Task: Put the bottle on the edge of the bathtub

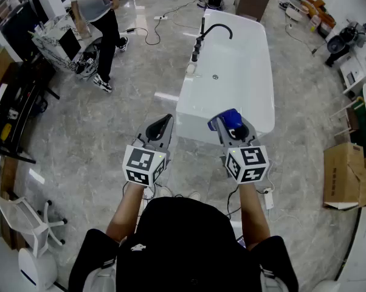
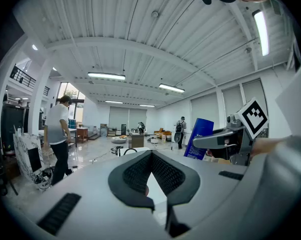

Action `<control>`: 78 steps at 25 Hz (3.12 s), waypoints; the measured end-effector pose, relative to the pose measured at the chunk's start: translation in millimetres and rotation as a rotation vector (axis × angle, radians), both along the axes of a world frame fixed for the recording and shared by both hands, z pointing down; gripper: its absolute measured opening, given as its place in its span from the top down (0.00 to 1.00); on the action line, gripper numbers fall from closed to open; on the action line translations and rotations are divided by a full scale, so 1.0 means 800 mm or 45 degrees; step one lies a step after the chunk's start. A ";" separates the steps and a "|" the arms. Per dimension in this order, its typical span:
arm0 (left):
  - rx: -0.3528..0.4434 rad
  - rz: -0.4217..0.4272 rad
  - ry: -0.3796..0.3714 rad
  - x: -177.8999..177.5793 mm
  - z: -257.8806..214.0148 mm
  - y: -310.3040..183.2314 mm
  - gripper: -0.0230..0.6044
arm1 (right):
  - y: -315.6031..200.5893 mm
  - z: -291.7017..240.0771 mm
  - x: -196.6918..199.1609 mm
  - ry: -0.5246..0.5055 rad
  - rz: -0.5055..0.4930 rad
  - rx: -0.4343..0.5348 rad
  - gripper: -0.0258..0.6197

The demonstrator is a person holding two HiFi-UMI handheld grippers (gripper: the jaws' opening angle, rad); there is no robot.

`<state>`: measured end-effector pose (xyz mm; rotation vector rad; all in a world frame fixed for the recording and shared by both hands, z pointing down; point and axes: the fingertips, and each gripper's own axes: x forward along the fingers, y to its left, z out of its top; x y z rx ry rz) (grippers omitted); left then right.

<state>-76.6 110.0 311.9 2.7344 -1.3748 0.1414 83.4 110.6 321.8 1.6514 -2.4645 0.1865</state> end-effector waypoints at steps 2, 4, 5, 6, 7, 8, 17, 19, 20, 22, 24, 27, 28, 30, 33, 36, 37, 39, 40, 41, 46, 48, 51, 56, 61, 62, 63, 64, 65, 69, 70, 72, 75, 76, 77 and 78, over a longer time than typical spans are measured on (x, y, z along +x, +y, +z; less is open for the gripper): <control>-0.002 0.004 -0.004 0.006 0.003 0.004 0.95 | 0.004 0.003 0.005 0.005 0.000 0.003 0.71; -0.002 0.006 -0.008 0.011 0.005 0.008 0.95 | 0.008 0.005 0.009 -0.002 -0.001 0.002 0.71; -0.002 0.005 -0.010 0.014 0.005 0.009 0.95 | 0.010 0.006 0.012 -0.012 -0.004 -0.001 0.71; -0.003 0.003 -0.010 0.017 0.005 0.010 0.95 | 0.012 0.007 0.015 -0.021 -0.007 -0.004 0.71; -0.005 0.001 -0.008 0.021 0.005 0.011 0.95 | 0.013 0.007 0.018 -0.029 -0.009 -0.006 0.71; -0.008 -0.001 -0.007 0.025 0.006 0.011 0.95 | 0.015 0.008 0.022 -0.032 -0.011 -0.008 0.71; -0.038 0.000 -0.028 0.076 0.024 0.033 0.95 | 0.036 0.025 0.065 -0.051 -0.030 -0.033 0.71; -0.048 0.002 -0.034 0.082 0.032 0.039 0.95 | 0.040 0.032 0.069 -0.053 -0.037 -0.038 0.71; -0.051 0.002 -0.038 0.084 0.036 0.041 0.95 | 0.040 0.035 0.071 -0.056 -0.038 -0.040 0.71; -0.056 -0.005 -0.042 0.083 0.040 0.042 0.95 | 0.038 0.039 0.072 -0.061 -0.039 -0.042 0.71; -0.060 -0.016 -0.042 0.081 0.042 0.038 0.95 | 0.034 0.039 0.071 -0.065 -0.044 -0.042 0.71; -0.062 -0.021 -0.044 0.079 0.040 0.027 0.95 | 0.024 0.037 0.069 -0.068 -0.051 -0.041 0.71; -0.062 -0.022 -0.045 0.079 0.040 0.022 0.95 | 0.020 0.038 0.068 -0.068 -0.053 -0.042 0.71; -0.061 -0.023 -0.046 0.078 0.042 0.012 0.95 | 0.010 0.041 0.066 -0.068 -0.056 -0.045 0.71; -0.060 -0.018 -0.044 0.079 0.047 -0.006 0.95 | -0.008 0.046 0.066 -0.063 -0.058 -0.049 0.71; -0.065 -0.021 -0.042 0.076 0.050 -0.032 0.95 | -0.034 0.049 0.063 -0.053 -0.061 -0.054 0.71; -0.068 -0.022 -0.037 0.074 0.051 -0.043 0.95 | -0.044 0.050 0.061 -0.050 -0.065 -0.057 0.71; -0.075 -0.023 -0.021 0.070 0.052 -0.067 0.95 | -0.068 0.052 0.056 -0.045 -0.072 -0.059 0.71; -0.080 -0.021 -0.012 0.067 0.053 -0.080 0.95 | -0.081 0.053 0.054 -0.043 -0.074 -0.061 0.71; -0.084 -0.019 -0.006 0.065 0.054 -0.094 0.95 | -0.095 0.055 0.051 -0.042 -0.075 -0.064 0.71; -0.092 -0.007 -0.016 0.055 0.060 -0.172 0.95 | -0.176 0.071 0.038 -0.030 -0.075 -0.103 0.71; -0.101 -0.007 -0.014 0.049 0.060 -0.207 0.95 | -0.209 0.074 0.031 -0.029 -0.072 -0.116 0.71; -0.116 0.003 -0.018 0.039 0.058 -0.256 0.95 | -0.259 0.074 0.020 -0.030 -0.067 -0.135 0.71; -0.140 0.011 -0.020 0.021 0.060 -0.324 0.95 | -0.326 0.073 0.001 -0.025 -0.063 -0.152 0.71; -0.160 0.022 -0.011 -0.001 0.069 -0.390 0.95 | -0.387 0.085 -0.021 -0.020 -0.049 -0.188 0.71; -0.161 0.025 -0.007 -0.004 0.070 -0.401 0.95 | -0.397 0.089 -0.025 -0.019 -0.046 -0.197 0.71; -0.163 0.026 -0.002 -0.006 0.072 -0.411 0.95 | -0.407 0.093 -0.028 -0.018 -0.043 -0.205 0.71; -0.168 0.028 0.006 -0.008 0.074 -0.420 0.95 | -0.415 0.097 -0.030 -0.017 -0.040 -0.212 0.71; -0.176 0.030 0.012 -0.010 0.078 -0.429 0.95 | -0.424 0.102 -0.031 -0.017 -0.037 -0.219 0.71; -0.225 0.037 -0.003 -0.011 0.099 -0.456 0.95 | -0.449 0.125 -0.030 -0.026 -0.020 -0.268 0.71; -0.237 0.039 -0.007 -0.012 0.106 -0.460 0.95 | -0.453 0.131 -0.031 -0.026 -0.018 -0.280 0.71; -0.260 0.042 -0.016 -0.014 0.117 -0.468 0.95 | -0.462 0.143 -0.033 -0.025 -0.019 -0.301 0.71; -0.320 0.046 -0.041 -0.016 0.137 -0.483 0.95 | -0.482 0.161 -0.038 -0.019 -0.030 -0.329 0.71; -0.348 0.041 -0.050 -0.016 0.145 -0.488 0.95 | -0.488 0.167 -0.040 -0.017 -0.036 -0.340 0.71; -0.371 0.032 -0.054 -0.016 0.153 -0.492 0.95 | -0.493 0.175 -0.040 -0.015 -0.043 -0.354 0.71; -0.383 0.022 -0.051 -0.015 0.160 -0.496 0.95 | -0.497 0.182 -0.040 -0.013 -0.052 -0.369 0.71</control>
